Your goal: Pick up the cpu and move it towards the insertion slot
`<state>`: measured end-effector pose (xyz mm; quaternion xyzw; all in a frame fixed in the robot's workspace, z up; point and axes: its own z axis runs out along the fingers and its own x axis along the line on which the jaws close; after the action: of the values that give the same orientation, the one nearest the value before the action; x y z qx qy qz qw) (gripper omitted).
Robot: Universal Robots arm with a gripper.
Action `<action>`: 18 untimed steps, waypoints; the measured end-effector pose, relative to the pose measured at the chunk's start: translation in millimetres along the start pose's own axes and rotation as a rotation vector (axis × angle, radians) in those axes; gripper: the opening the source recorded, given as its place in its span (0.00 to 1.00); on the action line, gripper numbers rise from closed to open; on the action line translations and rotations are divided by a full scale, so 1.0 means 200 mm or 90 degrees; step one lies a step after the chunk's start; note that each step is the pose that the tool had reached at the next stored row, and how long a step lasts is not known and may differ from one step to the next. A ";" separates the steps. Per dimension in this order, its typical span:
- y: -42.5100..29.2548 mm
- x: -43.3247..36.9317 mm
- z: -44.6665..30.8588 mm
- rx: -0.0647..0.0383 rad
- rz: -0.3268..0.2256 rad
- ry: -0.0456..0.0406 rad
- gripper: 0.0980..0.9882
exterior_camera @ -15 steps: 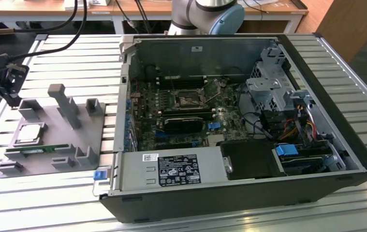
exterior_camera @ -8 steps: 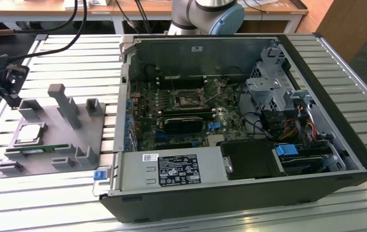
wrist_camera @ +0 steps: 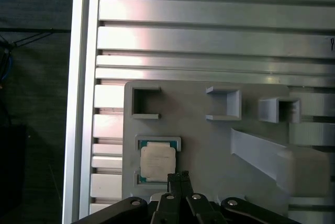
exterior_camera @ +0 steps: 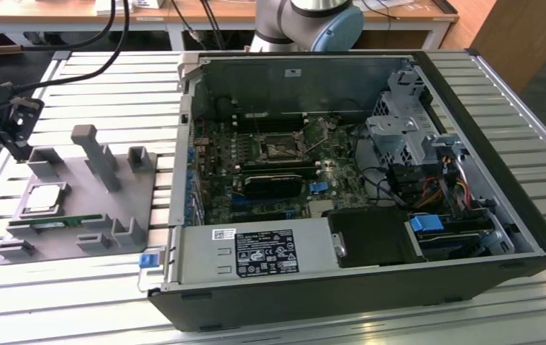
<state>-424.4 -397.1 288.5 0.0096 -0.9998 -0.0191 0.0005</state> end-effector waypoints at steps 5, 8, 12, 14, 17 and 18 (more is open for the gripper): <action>0.000 0.002 0.006 0.000 0.000 0.0000 0.01; 0.000 0.004 0.011 0.000 0.000 0.0000 0.01; -0.002 0.010 0.020 0.000 0.000 -0.0001 0.01; -0.004 0.012 0.025 0.000 0.000 -0.0001 0.01; -0.005 0.013 0.029 0.000 0.000 0.0001 0.01; -0.005 0.013 0.030 0.001 0.000 0.0002 0.01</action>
<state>-427.0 -398.0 282.4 0.0095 -0.9998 -0.0185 0.0007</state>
